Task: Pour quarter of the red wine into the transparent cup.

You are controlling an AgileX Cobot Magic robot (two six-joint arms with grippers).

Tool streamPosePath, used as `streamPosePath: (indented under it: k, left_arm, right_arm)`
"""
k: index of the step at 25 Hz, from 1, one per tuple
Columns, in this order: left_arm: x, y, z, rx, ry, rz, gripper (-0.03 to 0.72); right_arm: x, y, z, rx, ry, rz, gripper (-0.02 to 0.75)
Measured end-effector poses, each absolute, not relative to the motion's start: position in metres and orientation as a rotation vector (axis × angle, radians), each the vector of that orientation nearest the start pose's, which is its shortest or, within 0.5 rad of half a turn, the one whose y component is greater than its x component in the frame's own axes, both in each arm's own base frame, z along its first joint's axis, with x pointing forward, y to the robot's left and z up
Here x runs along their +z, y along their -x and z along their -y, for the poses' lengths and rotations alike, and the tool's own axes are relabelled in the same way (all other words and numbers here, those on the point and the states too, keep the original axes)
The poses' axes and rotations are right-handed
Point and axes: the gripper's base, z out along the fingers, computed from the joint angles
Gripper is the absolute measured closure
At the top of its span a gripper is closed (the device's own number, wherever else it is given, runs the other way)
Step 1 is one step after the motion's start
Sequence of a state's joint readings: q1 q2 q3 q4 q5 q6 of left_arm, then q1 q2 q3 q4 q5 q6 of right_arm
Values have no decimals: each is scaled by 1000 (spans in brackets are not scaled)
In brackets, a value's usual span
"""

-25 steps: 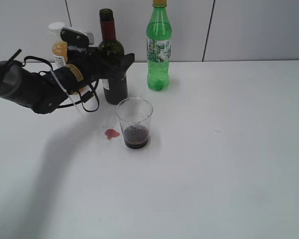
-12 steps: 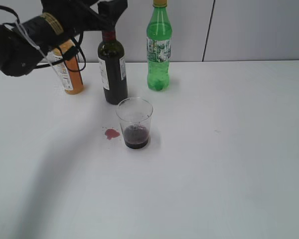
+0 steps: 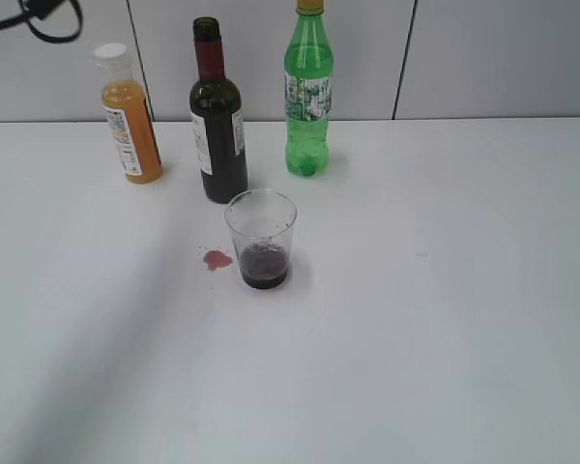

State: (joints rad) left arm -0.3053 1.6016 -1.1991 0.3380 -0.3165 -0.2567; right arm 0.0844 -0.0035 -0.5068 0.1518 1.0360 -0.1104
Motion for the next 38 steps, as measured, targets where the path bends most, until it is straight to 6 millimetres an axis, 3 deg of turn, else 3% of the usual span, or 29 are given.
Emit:
streamPosePath:
  k: [5,10,14,20,31,38]
  left_arm:
    - [368,-316,99,-161,-336,-1726,59]
    - [376,-265,72,-66,-282,-1891,83]
    - [369,-233,44,29,-212,-2017,97]
    - [342,-186,11,36,-92,-2150,99]
    - [287,-107,10,-86,-68,-2360,102]
    - [272,-62,9,-115,-74,-2381,102]
  right_arm:
    - [282,7,-11,164,201,-1994,153]
    - [282,7,-11,164,201,-1994,153]
    - [282,7,-11,164,201,-1994,153]
    - [282,7,-11,164,201,-1994,153]
    - [282,7,-11,164,201,-1994,153]
    - [282,7,-11,164,201,-1994,153]
